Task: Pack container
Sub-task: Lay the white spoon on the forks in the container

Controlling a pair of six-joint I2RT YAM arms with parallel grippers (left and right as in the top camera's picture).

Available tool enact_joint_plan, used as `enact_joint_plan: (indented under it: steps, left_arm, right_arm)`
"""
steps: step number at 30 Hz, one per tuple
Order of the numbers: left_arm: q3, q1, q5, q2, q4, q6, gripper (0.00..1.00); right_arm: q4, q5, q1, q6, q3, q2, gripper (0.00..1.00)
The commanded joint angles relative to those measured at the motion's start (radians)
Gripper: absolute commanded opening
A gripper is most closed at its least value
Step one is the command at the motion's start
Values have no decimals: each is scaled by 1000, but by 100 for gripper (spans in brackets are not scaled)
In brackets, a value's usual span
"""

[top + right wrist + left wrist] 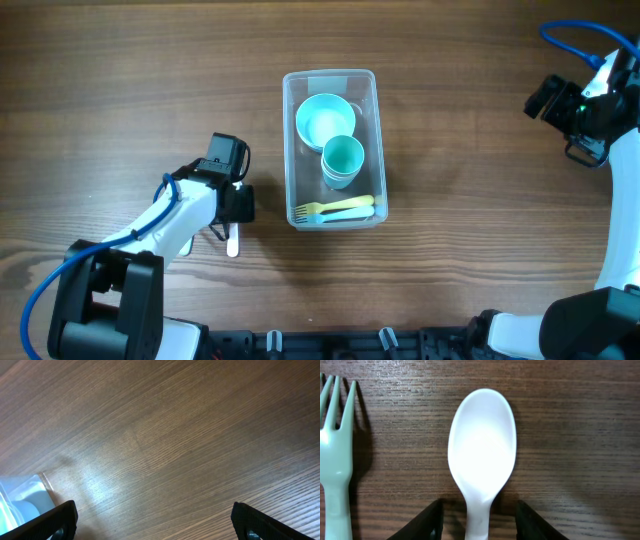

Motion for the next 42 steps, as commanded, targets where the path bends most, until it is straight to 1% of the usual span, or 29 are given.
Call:
enact_joint_plan:
  steps: [1,2,3,4,6,8,9,10,11,14,15,16,18,20,21,22,25,27,30,34,35,38,39,40,41,42]
  left_arm:
    - [-11,7,15,24,18,21,25]
    - [-11,7,14,24,19,21,15]
    - [-9,7,12,24,17,21,6]
    - [-5,7,12,24,6,21,4]
    - [29,7,-3,22,-48,25,4]
    - [116,5,-20,6,-148,58,4]
    - [189,4,-21,-3,-218,69,4]
    - [310,4,-21,-17,-327,77,4]
    - [383,3,-21,-25,-383,81,4]
    - [643,-55,53,-43,-537,230,4]
    - [704,-94,63,-45,-568,264,4]
    - [764,-167,62,-46,-589,338,4]
    - [777,-311,61,-49,-580,516,4]
    - [774,-415,62,-36,-571,631,4]
    - [773,-450,61,-28,-566,675,4]
    - [773,-491,61,-8,-566,765,4]
    - [769,-529,62,74,-560,881,4]
    - [769,-531,62,143,-553,911,4]
    - [769,-533,62,241,-530,926,4]
    - [769,-535,62,266,-513,932,4]
    - [770,-538,62,260,-508,925,7]
    - [790,-550,61,219,-504,852,25]
    - [798,-550,61,187,-510,845,29]
    - [798,-550,61,148,-513,842,36]
    - [798,-549,61,113,-521,825,39]
    - [798,-549,59,78,-538,807,38]
  right_arm:
    - [2,-4,0,15,0,14,100]
    - [2,-5,0,15,0,14,100]
    - [2,-4,0,15,0,14,100]
    - [2,-4,0,15,0,14,100]
    - [2,-4,0,15,0,14,100]
    - [2,-4,0,15,0,14,100]
    - [2,-4,0,15,0,14,100]
    - [2,-4,0,15,0,13,100]
    - [2,-4,0,16,0,14,100]
    - [2,-4,0,15,0,14,100]
    - [2,-4,0,15,0,14,100]
    - [2,-4,0,15,0,14,100]
    - [2,-4,0,15,0,14,100]
    - [2,-4,0,15,0,14,100]
    - [2,-4,0,15,0,14,100]
    - [2,-4,0,15,0,14,100]
    - [2,-4,0,15,0,14,100]
    - [2,-4,0,15,0,14,100]
    - [2,-4,0,15,0,13,100]
    - [2,-4,0,15,0,14,100]
    - [2,-4,0,15,0,14,100]
    - [2,-4,0,15,0,14,100]
    - [2,-4,0,15,0,14,100]
    - [2,-4,0,15,0,14,100]
    - [2,-4,0,15,0,14,100]
    - [2,-4,0,15,0,14,100]
